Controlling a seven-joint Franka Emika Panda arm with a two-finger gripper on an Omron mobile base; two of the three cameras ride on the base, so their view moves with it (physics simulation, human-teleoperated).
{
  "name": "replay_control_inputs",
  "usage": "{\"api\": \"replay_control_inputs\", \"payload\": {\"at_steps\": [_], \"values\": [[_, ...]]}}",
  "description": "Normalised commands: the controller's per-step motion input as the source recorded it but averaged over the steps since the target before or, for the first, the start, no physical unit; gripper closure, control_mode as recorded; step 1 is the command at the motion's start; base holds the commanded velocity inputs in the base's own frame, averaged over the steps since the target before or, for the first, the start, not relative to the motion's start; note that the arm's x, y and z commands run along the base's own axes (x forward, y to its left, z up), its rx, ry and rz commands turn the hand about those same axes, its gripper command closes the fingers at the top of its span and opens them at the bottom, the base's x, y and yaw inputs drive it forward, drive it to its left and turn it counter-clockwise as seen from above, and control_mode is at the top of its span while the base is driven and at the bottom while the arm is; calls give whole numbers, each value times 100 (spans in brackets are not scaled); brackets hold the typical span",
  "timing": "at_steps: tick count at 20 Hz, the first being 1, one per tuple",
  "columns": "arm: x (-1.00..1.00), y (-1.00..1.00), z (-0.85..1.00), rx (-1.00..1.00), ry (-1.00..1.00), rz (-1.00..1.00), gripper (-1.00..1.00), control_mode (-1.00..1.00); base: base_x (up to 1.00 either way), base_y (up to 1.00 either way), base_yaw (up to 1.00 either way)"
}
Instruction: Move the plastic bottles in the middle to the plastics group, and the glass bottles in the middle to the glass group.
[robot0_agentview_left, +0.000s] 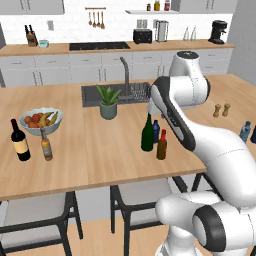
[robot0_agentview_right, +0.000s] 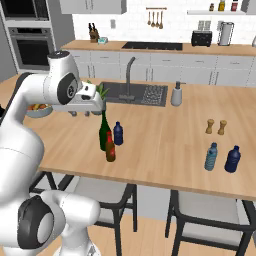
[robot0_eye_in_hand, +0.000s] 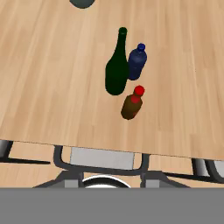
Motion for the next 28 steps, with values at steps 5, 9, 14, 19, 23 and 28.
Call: {"api": "replay_control_inputs", "payload": {"at_steps": [5,9,14,19,23,28], "values": [[-4,0,-13,-2,0,0,-100,-100,0,0,0],[-11,-8,-41,-1,-3,-2,-100,-100,0,0,0],[0,-33,-33,0,-7,-9,-100,-100,0,0,0],[7,-39,-45,3,-15,-8,-100,-100,0,0,0],[27,-15,-33,0,-10,0,-100,-100,0,0,0],[24,0,-29,0,-8,0,-100,-100,0,0,0]]}}
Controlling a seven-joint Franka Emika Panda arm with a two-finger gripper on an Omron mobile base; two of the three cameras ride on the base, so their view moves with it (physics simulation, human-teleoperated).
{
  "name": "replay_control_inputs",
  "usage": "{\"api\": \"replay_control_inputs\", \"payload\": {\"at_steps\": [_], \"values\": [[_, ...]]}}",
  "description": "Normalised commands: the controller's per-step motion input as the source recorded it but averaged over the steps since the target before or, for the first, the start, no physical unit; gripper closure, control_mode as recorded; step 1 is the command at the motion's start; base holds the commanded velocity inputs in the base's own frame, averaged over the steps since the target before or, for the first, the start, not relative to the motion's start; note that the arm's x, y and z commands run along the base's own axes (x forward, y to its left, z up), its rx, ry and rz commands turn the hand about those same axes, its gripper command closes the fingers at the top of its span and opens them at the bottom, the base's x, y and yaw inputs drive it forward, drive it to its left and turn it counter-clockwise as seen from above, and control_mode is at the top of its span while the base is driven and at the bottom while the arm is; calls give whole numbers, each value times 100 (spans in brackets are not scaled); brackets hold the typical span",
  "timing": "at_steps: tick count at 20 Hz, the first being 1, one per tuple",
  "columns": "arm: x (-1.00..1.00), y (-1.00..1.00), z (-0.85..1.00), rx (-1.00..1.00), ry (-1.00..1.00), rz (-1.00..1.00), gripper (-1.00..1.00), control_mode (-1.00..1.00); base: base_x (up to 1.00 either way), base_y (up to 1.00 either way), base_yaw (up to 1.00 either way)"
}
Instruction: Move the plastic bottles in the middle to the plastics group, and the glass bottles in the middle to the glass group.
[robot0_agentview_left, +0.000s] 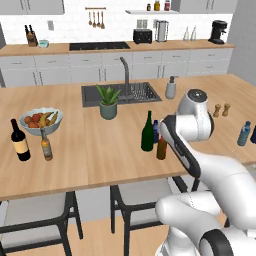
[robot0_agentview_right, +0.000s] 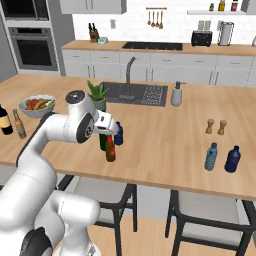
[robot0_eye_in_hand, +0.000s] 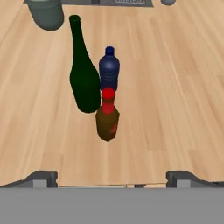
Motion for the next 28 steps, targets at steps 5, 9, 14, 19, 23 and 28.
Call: {"api": "replay_control_inputs", "payload": {"at_steps": [5,9,14,19,23,28], "values": [[18,0,-21,0,-8,0,-100,-100,0,0,0],[16,0,-16,1,-2,3,-100,-100,0,0,0],[8,0,-19,3,0,3,-100,-100,0,0,0],[16,0,-30,0,0,0,-100,-100,0,0,0],[22,0,-31,0,0,0,-100,-100,0,0,0],[16,0,-23,0,0,2,-100,-100,0,0,0]]}}
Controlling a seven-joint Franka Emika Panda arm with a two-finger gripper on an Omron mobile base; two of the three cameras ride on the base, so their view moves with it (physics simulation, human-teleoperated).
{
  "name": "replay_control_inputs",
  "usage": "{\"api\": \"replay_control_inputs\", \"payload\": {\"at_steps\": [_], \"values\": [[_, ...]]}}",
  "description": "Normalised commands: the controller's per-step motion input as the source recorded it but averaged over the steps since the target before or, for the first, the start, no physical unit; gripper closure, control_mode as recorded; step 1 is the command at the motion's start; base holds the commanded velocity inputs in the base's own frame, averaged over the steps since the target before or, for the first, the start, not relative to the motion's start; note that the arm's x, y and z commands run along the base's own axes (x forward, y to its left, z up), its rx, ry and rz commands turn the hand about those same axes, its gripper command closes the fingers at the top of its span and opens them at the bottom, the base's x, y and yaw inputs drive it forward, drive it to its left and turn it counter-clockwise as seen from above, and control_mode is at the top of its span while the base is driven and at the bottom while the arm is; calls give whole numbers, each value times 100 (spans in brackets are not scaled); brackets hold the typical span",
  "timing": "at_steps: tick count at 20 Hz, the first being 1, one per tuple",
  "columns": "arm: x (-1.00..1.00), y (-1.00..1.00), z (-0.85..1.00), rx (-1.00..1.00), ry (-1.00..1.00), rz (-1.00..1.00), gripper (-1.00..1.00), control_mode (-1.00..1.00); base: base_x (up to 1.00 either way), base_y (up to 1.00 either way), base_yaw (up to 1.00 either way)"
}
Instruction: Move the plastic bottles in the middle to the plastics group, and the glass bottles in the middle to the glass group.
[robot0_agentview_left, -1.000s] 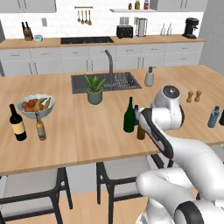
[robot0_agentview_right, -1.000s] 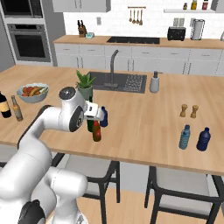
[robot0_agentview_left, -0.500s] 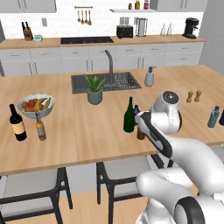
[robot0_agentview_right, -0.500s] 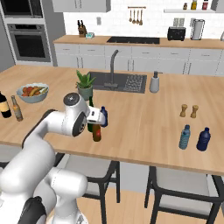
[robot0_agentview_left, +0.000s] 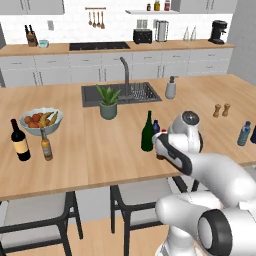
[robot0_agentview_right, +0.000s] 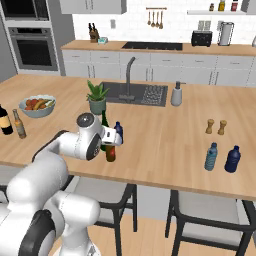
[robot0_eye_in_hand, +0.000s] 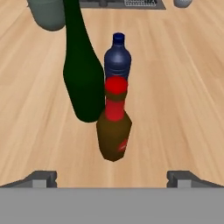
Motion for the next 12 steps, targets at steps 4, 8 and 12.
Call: {"api": "replay_control_inputs", "payload": {"at_steps": [4,8,12], "values": [[18,0,-11,0,1,3,-100,-100,0,0,0],[24,0,-4,0,6,3,-100,-100,0,0,0],[22,0,-10,0,5,1,-100,-100,0,0,0]]}}
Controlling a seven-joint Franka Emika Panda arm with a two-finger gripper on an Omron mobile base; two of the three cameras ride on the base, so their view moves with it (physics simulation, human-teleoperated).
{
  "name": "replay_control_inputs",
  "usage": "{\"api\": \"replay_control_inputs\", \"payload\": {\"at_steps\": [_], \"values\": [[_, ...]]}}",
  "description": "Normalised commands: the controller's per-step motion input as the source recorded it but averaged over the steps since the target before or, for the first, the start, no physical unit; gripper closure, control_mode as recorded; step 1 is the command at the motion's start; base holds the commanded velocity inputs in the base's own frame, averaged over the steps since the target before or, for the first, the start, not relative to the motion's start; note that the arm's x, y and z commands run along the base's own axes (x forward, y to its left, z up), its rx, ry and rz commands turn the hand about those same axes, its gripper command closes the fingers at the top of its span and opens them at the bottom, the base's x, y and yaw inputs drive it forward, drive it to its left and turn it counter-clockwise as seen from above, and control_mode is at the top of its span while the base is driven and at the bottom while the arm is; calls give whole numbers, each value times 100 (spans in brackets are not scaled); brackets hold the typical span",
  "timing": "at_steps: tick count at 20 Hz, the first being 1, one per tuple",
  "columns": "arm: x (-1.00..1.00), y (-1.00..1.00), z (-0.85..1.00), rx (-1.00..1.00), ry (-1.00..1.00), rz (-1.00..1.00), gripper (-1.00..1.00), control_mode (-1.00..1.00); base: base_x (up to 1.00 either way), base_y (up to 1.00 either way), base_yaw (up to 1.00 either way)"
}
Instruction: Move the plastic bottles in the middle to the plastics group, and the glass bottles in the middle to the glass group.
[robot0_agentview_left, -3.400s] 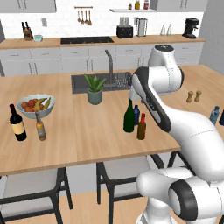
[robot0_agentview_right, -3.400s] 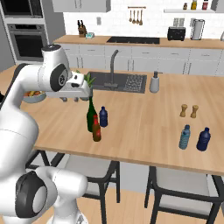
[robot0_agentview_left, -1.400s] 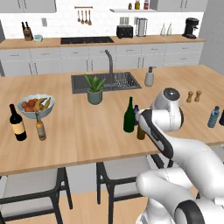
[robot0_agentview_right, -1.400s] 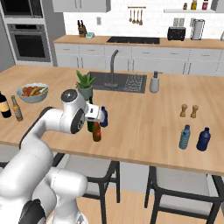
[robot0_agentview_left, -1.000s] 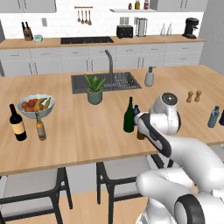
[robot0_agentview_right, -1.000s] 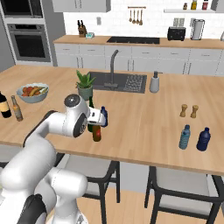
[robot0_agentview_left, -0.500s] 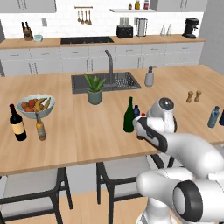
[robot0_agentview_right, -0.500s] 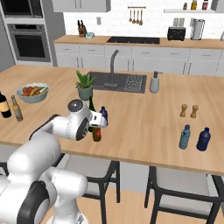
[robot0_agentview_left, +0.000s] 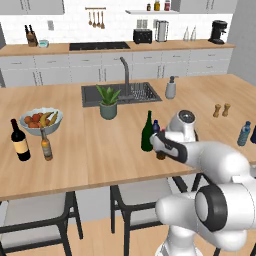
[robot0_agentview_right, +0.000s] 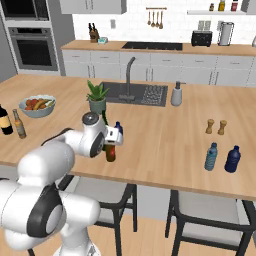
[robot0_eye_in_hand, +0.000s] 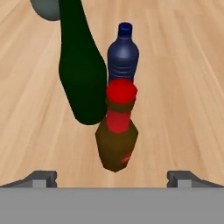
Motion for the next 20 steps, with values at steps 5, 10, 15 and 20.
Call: {"api": "replay_control_inputs", "payload": {"at_steps": [5,10,15,20], "values": [[19,0,-11,0,3,1,-100,-100,0,0,0],[6,0,-24,0,1,0,-100,-100,0,0,0],[9,0,-31,0,0,0,-100,-100,0,0,0],[12,0,-26,0,0,1,-100,-100,0,0,0]]}}
